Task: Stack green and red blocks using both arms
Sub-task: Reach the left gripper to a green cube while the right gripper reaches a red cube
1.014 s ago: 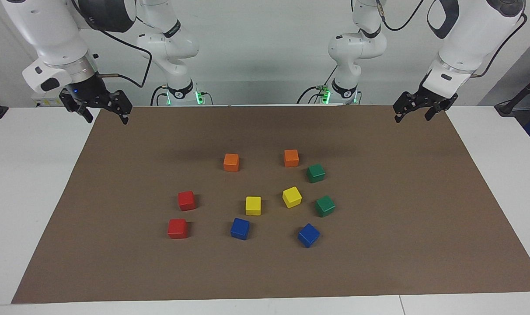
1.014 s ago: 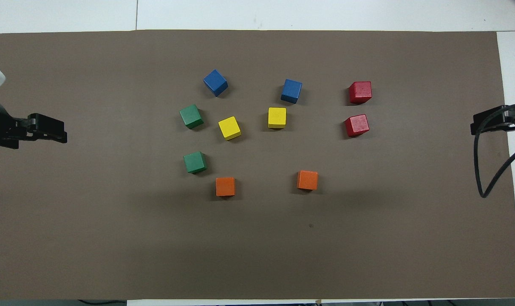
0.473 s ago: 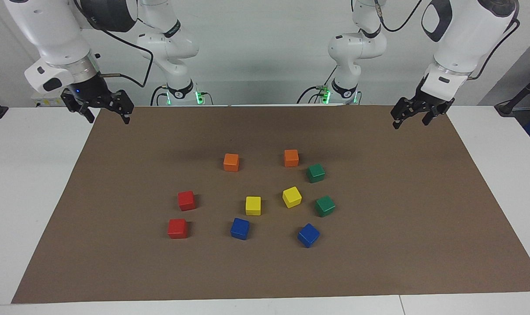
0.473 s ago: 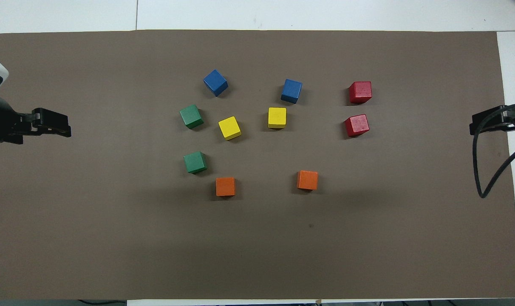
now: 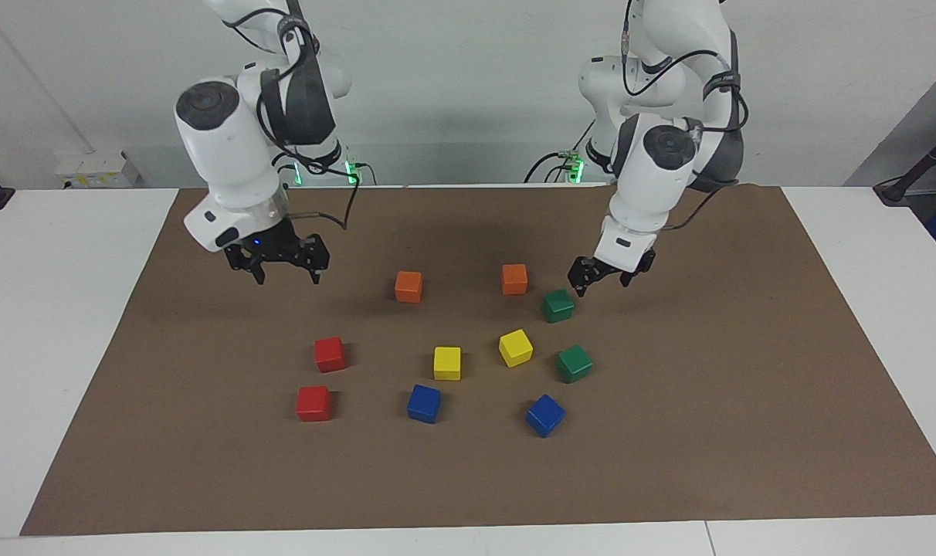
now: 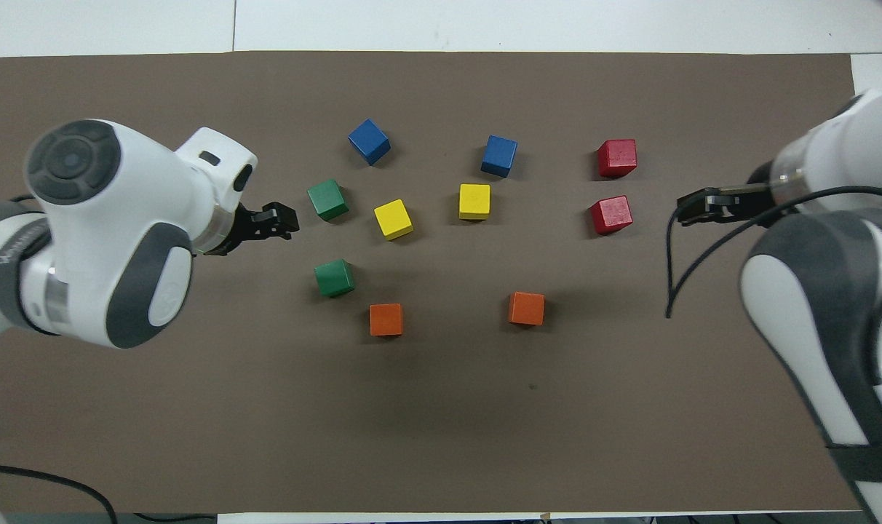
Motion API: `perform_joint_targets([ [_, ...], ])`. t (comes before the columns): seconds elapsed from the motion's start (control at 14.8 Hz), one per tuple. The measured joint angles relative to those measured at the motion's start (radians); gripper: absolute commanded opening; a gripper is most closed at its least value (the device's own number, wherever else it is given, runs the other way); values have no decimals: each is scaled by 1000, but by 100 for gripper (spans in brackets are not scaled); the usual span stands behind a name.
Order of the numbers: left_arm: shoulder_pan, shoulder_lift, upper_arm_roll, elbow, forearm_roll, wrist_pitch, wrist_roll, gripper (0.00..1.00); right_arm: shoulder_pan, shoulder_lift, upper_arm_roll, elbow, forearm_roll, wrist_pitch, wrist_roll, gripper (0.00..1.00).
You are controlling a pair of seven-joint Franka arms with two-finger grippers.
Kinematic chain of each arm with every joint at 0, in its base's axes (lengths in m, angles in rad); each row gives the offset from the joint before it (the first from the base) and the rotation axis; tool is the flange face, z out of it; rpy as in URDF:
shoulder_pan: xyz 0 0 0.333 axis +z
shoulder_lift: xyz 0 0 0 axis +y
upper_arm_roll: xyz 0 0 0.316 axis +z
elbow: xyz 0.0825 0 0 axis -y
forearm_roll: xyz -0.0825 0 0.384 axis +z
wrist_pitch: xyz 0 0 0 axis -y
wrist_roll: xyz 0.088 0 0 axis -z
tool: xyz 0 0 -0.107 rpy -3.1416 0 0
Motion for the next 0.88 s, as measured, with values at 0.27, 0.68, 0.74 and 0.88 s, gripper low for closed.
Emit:
perform_joint_targets([
  [0.27,-30,47,1,-25,0,65,-64,100,9,115,0,0,3,137,0,100],
  [0.68,-72,120,1,-36,0,131,-154,100,9,189,0,0,3,218,-10,100],
  [0.74,-72,123,3,-38,0,133,-157,100,9,201,0,0,3,228,-12,100],
  [0.88,-72,125,6,-54,0,155,-160,100,9,222,0,0,3,243,-18,100],
])
